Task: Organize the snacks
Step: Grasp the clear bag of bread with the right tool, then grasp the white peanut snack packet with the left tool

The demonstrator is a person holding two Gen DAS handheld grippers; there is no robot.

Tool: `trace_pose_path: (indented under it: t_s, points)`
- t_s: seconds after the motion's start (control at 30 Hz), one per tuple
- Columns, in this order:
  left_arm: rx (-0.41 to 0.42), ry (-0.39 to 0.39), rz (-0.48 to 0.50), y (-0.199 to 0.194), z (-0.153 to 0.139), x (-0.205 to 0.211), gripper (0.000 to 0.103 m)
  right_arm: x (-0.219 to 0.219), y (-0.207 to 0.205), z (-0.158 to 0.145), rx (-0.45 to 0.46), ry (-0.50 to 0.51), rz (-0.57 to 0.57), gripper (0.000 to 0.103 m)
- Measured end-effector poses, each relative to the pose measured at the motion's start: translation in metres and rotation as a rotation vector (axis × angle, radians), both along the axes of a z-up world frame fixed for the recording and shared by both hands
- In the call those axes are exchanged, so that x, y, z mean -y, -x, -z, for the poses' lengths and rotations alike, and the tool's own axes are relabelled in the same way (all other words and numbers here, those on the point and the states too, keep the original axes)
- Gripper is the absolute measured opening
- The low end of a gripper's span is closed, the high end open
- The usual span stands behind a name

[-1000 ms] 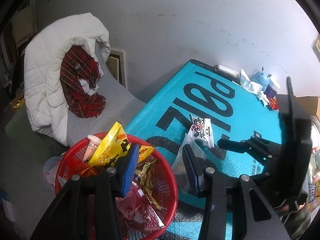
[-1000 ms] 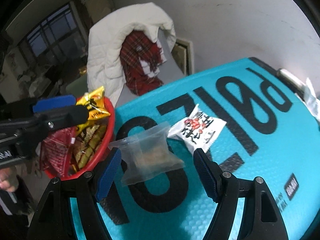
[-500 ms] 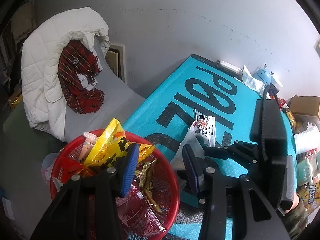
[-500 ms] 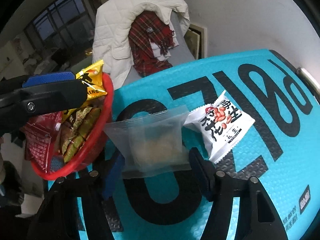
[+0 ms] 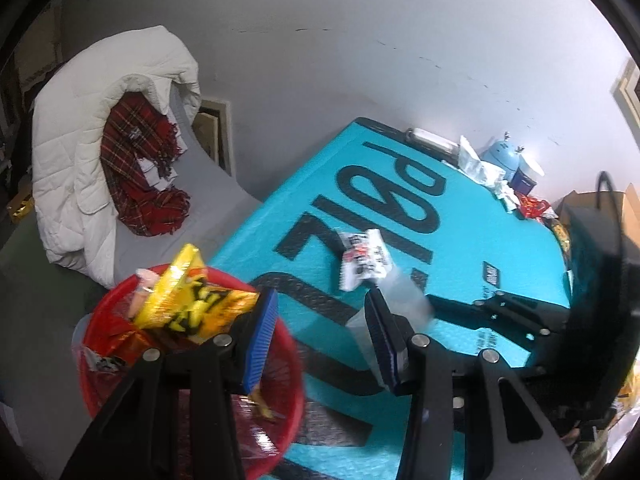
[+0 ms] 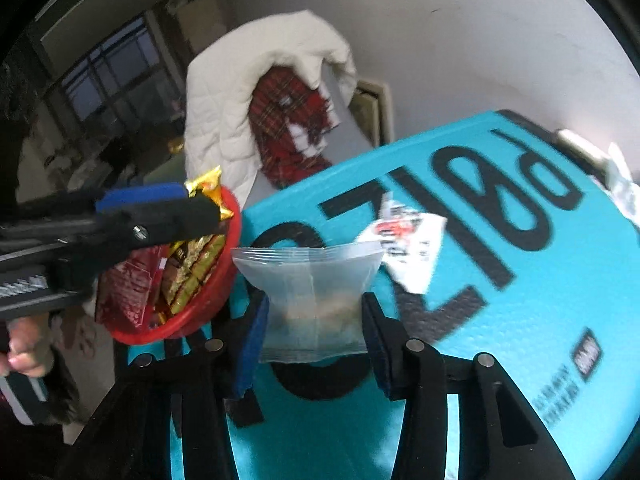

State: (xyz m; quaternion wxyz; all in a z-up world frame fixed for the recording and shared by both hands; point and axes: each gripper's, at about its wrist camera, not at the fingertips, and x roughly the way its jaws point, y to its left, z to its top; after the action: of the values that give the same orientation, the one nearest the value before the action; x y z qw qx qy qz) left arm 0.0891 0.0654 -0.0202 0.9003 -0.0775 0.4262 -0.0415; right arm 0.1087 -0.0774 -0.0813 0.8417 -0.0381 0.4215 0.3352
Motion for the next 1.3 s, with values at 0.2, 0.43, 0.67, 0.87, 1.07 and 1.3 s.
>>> trace_pose_path:
  t_s: [0.2,0.43,0.67,0.87,1.07,1.3]
  points:
    - [-0.003,0.017,0.044,-0.007,0.002,0.029,0.044,0.042,0.007,-0.013,0.045,0.008,0.13,0.045]
    - [-0.016,0.041,0.08,-0.03,0.017,0.062,0.044,0.087,-0.004,-0.015,0.064,-0.001,0.302,0.045]
    - [-0.037,0.016,0.088,-0.059,0.043,0.081,0.044,0.116,-0.017,-0.011,0.074,-0.014,0.421,0.045]
    - [-0.049,-0.04,0.049,-0.082,0.063,0.08,0.044,0.121,-0.031,0.005,0.052,-0.015,0.437,0.045]
    - [-0.047,-0.037,0.03,-0.094,0.075,0.072,0.044,0.113,-0.041,0.02,0.021,-0.003,0.426,0.045]
    - [-0.028,-0.113,0.044,-0.105,0.076,0.076,0.044,0.109,-0.043,0.03,0.004,0.006,0.415,0.046]
